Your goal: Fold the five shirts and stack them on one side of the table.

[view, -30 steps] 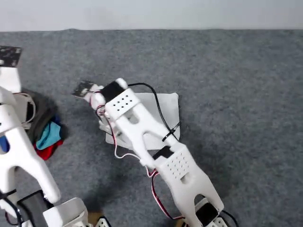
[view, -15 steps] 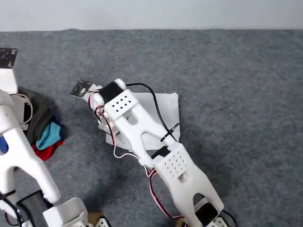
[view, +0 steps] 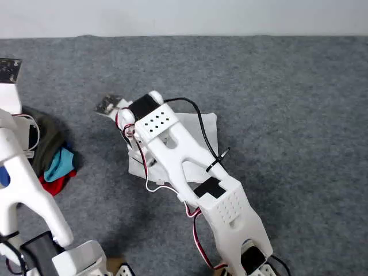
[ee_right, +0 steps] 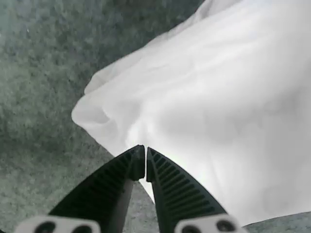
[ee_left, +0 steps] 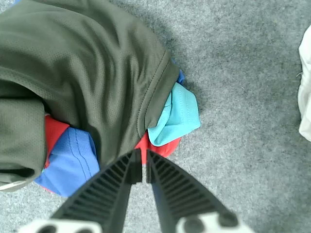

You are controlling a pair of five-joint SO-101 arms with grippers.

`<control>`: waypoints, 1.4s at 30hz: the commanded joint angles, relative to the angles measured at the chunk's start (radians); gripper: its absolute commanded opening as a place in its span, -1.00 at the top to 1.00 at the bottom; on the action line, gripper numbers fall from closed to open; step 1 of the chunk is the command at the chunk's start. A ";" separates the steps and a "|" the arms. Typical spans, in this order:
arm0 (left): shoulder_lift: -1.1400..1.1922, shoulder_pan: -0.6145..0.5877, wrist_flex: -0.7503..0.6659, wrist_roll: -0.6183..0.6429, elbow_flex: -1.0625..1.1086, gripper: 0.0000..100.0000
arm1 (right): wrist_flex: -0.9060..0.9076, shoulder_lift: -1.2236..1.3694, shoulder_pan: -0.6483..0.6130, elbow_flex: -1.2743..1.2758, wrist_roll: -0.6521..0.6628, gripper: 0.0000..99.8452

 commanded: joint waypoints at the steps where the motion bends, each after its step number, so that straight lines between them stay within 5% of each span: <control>1: -0.035 -0.002 -0.015 0.005 -0.004 0.96 | -0.059 -0.004 -0.038 0.000 -0.006 0.98; 10: -0.034 -0.002 -0.015 0.006 -0.002 0.96 | -0.208 0.105 -0.045 -0.009 0.000 0.98; 16: -0.034 -0.005 -0.015 0.006 -0.002 0.96 | -0.028 0.031 0.044 -0.164 -0.008 0.98; 26: -0.038 -0.005 -0.008 0.011 0.010 0.96 | 0.053 -0.028 0.237 -0.236 -0.298 0.96; 33: -0.041 -0.005 -0.008 -0.018 0.085 0.96 | 0.045 -0.025 0.329 -0.120 -0.549 0.44; 42: -0.032 0.002 -0.008 -0.072 0.102 0.96 | -0.053 0.067 0.355 -0.075 -0.608 0.44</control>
